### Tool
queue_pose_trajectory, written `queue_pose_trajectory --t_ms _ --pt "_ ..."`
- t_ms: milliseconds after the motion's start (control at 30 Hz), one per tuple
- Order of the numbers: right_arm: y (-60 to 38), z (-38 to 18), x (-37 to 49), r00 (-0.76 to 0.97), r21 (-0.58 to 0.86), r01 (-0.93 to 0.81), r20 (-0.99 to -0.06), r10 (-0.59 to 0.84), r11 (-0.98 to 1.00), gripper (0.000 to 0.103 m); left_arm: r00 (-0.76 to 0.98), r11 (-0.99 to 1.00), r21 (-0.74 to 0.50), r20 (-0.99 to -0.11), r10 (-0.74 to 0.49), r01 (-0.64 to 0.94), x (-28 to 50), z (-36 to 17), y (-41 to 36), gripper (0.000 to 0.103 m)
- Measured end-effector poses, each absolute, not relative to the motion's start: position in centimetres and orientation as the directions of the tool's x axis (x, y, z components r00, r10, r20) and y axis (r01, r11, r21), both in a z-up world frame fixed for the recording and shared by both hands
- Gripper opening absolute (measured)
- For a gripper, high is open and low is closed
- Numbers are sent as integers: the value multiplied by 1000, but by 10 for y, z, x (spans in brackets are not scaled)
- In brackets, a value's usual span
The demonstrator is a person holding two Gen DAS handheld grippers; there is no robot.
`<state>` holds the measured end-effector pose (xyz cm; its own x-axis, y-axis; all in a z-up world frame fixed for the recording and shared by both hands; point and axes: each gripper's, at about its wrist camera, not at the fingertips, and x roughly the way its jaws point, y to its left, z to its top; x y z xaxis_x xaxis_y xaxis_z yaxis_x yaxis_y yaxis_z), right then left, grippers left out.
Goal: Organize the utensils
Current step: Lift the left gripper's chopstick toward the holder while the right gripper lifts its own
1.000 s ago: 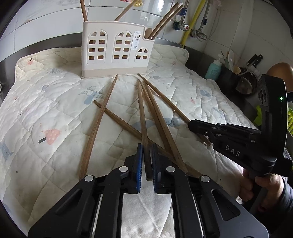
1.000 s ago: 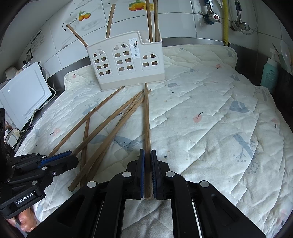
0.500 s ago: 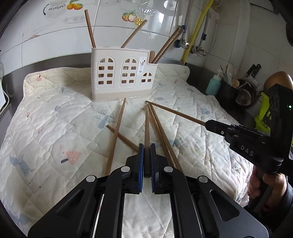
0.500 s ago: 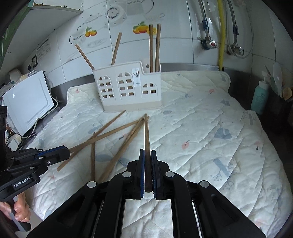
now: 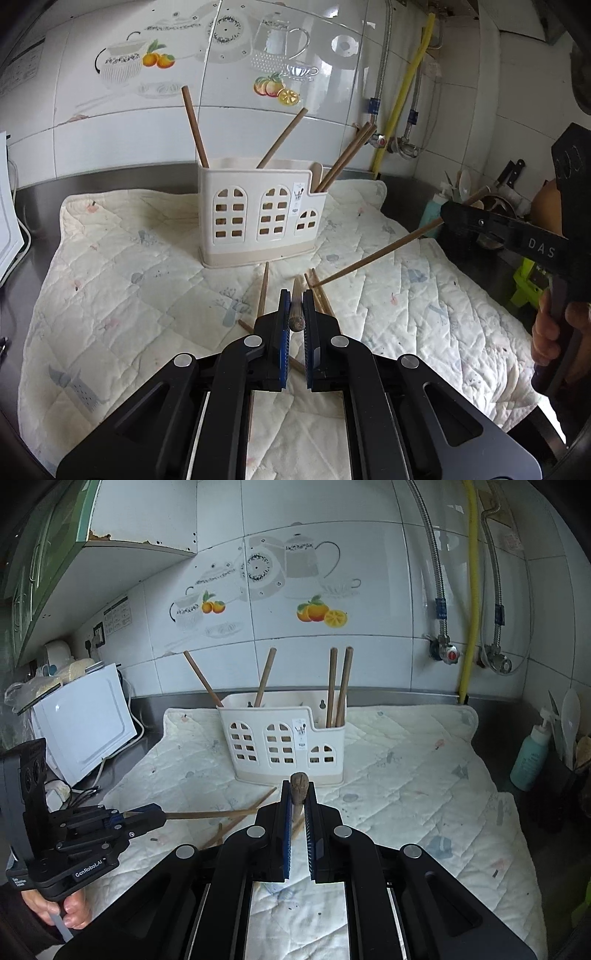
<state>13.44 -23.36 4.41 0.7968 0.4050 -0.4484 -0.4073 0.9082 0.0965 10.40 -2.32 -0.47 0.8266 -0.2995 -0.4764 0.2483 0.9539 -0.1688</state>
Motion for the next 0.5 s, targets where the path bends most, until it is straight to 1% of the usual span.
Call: queue_pose_trajectory --t_ms 267,400,500 --pt "-230 104 156 780 77 -479 -419 465 874 6 836 950 -191 -453 -310 249 118 30 -9 5" --pt "-222 137 168 807 14 -481 -385 449 877 6 842 949 -182 -440 -312 256 123 46 -6 5" --pt "-215 160 180 825 -39 -466 -379 419 884 6 849 948 -178 -425 -315 263 126 58 -3 5"
